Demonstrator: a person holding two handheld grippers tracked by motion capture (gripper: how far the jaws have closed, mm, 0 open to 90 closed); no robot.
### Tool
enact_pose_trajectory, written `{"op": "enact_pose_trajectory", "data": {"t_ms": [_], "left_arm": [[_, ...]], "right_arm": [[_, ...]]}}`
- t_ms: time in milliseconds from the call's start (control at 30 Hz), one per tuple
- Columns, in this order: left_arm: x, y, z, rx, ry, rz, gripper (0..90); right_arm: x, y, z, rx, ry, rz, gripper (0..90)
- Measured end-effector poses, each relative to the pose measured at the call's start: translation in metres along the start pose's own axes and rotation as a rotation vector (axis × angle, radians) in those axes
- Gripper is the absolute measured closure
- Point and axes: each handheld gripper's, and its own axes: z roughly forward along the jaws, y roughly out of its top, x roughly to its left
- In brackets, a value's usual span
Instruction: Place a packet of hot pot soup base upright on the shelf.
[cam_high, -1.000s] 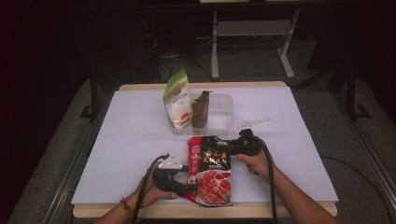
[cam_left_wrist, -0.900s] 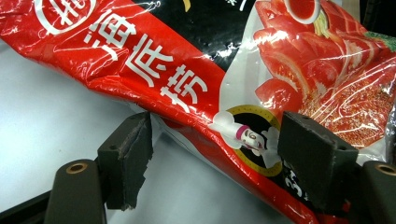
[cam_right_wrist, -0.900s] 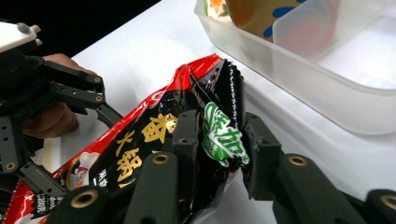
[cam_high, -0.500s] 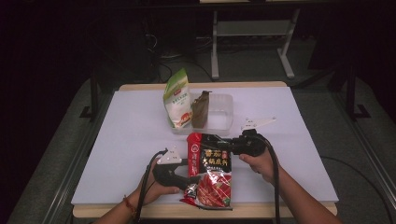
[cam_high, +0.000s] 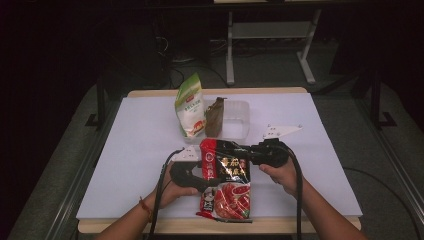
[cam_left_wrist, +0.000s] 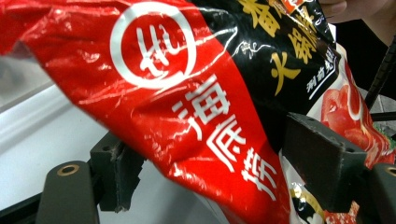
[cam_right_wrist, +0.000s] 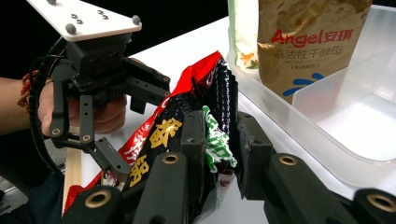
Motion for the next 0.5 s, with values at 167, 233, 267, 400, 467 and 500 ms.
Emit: {"op": "enact_pose_trajectory", "data": {"t_ms": [167, 233, 267, 400, 467, 500], "left_arm": [[0.003, 0.001, -0.002, -0.012, -0.008, -0.013, 25.9], [0.005, 0.0, -0.004, -0.029, -0.008, -0.027, 31.3], [0.008, 0.0, -0.006, -0.04, -0.018, -0.044, 35.7], [0.01, 0.0, -0.01, -0.057, -0.022, -0.053, 46.6], [0.011, 0.002, -0.013, -0.076, -0.02, -0.054, 53.5], [0.013, 0.003, -0.015, -0.093, -0.027, -0.056, 57.1]], "right_arm": [[0.001, 0.001, 0.0, -0.007, 0.005, -0.012, 74.9], [0.001, 0.001, 0.0, -0.009, 0.006, -0.009, 74.7], [0.0, 0.001, 0.0, -0.011, 0.009, -0.008, 74.5], [-0.001, 0.0, -0.001, -0.018, 0.019, 0.002, 73.5], [-0.002, 0.0, -0.002, -0.018, 0.018, 0.013, 72.0], [-0.003, 0.0, -0.002, -0.024, 0.02, 0.018, 71.6]]}}
